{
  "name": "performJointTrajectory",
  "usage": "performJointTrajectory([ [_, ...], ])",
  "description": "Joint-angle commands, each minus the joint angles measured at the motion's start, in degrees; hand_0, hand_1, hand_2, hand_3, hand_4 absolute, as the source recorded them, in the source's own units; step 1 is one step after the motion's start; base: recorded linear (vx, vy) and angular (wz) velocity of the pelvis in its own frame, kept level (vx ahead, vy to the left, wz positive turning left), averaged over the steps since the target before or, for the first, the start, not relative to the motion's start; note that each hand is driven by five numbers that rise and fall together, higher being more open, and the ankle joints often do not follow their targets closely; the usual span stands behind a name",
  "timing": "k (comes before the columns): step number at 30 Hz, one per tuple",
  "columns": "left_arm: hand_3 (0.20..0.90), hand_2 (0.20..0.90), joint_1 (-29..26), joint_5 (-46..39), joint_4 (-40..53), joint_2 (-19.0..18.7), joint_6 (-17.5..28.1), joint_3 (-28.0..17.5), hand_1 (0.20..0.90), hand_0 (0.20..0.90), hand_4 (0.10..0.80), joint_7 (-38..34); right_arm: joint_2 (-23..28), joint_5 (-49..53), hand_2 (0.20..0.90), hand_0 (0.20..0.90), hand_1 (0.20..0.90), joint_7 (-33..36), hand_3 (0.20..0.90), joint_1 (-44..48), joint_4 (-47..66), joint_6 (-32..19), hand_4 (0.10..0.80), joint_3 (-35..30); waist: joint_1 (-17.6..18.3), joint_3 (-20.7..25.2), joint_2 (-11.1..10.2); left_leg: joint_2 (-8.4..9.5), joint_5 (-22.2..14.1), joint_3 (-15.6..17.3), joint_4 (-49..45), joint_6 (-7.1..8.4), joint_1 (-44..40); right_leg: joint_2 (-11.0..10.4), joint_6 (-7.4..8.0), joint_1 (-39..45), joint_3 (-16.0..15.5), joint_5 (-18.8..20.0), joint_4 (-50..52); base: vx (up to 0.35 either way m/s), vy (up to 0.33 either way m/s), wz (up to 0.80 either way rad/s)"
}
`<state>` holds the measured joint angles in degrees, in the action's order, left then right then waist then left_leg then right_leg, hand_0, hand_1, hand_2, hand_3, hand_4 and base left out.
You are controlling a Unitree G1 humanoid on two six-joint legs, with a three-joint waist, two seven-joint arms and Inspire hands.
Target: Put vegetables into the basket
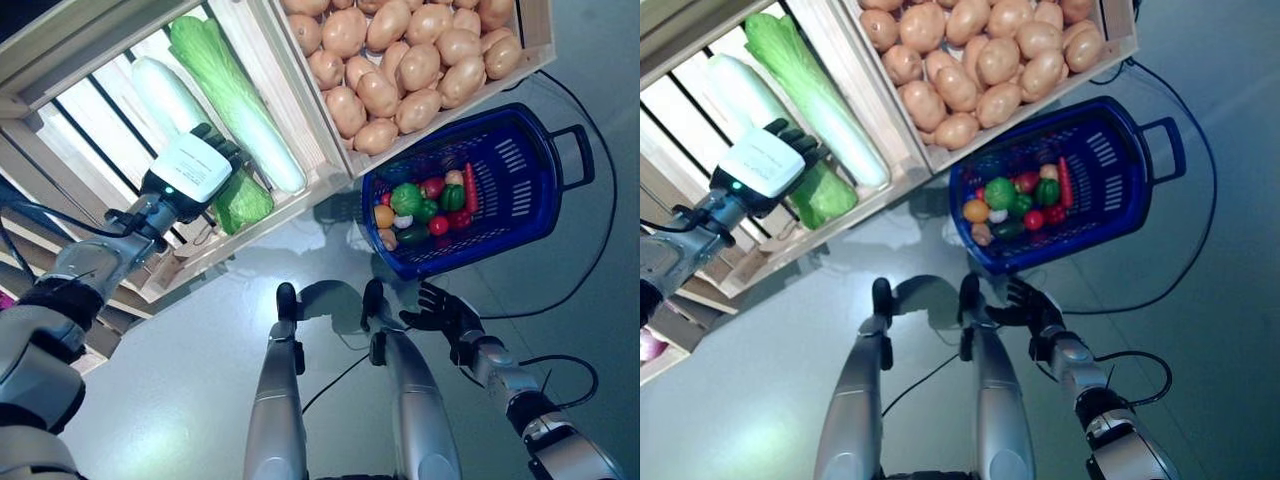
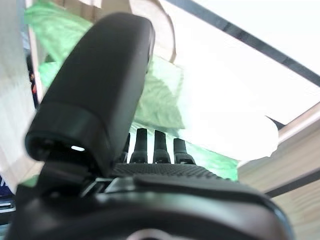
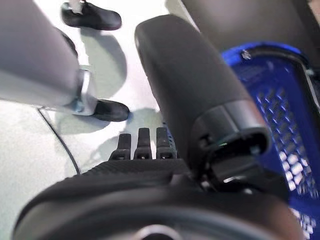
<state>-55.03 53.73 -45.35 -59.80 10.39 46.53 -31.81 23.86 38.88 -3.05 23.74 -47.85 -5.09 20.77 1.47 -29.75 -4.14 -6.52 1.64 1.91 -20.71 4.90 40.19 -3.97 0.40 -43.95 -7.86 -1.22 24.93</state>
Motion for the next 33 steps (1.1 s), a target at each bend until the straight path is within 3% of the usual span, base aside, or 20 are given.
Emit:
performJointTrajectory([
  [1, 0.9, 0.9, -5.7, 1.4, 0.0, -1.8, -2.9, -5.3, 0.9, 0.9, 0.8, -2.9, 3.1, 2.7, 0.9, 0.9, 0.9, 2.8, 0.9, -3.2, 4.4, -1.7, 0.8, -0.7, 0.2, 0.0, 0.0, 0.11, 0.6, 0.7, -2.6, 0.31, 4.3, -0.9, 1.73, 3.1, -0.4, -3.8, 1.6, 0.0, 0.0, 0.0],
  [15, 0.9, 0.9, -12.8, 4.6, -1.4, 0.5, -1.6, 0.8, 0.9, 0.9, 0.8, 3.1, 4.4, 3.8, 0.9, 0.9, 0.9, 4.1, 0.9, -2.1, 6.6, -2.3, 0.8, -1.1, 1.4, 0.0, -0.3, -0.05, 0.4, 0.9, -2.7, 0.49, 6.5, -1.6, 2.27, 0.3, -0.3, -3.1, 2.0, -0.007, 0.006, 0.0],
  [16, 0.733, 0.733, -13.1, 4.4, -1.6, 0.6, -1.7, 1.3, 0.733, 0.733, 0.689, 3.0, 4.5, 4.1, 0.9, 0.9, 0.9, 4.0, 0.9, -2.0, 6.4, -2.6, 0.8, -1.1, 1.4, 0.0, -0.2, -0.13, 0.5, 1.0, -2.7, 0.47, 6.6, -1.7, 2.3, 0.1, -0.4, -3.1, 1.9, 0.0, 0.0, 0.0],
  [18, 0.3, 0.3, -14.0, 4.5, -2.0, 0.8, -1.3, 2.1, 0.3, 0.3, 0.4, 3.4, 4.6, 4.6, 0.9, 0.9, 0.9, 4.0, 0.9, -1.8, 6.0, -2.9, 0.8, -1.2, 1.4, 0.0, -0.4, -0.08, 0.5, 1.1, -2.5, 0.53, 6.6, -1.7, 2.42, 0.2, -0.4, -2.8, 1.5, 0.0, 0.0, 0.0],
  [33, 0.3, 0.3, -14.1, 1.8, -0.9, 0.7, -2.2, 1.8, 0.3, 0.3, 0.4, 2.0, 4.8, 6.2, 0.9, 0.9, 0.9, 3.9, 0.9, -2.3, 5.9, -4.2, 0.8, -2.1, 1.5, 0.0, 0.2, -0.01, 1.6, 2.1, 0.5, 1.07, 4.6, -2.3, 3.1, 2.3, -1.3, -1.5, -2.0, 0.0, 0.0, 0.0],
])
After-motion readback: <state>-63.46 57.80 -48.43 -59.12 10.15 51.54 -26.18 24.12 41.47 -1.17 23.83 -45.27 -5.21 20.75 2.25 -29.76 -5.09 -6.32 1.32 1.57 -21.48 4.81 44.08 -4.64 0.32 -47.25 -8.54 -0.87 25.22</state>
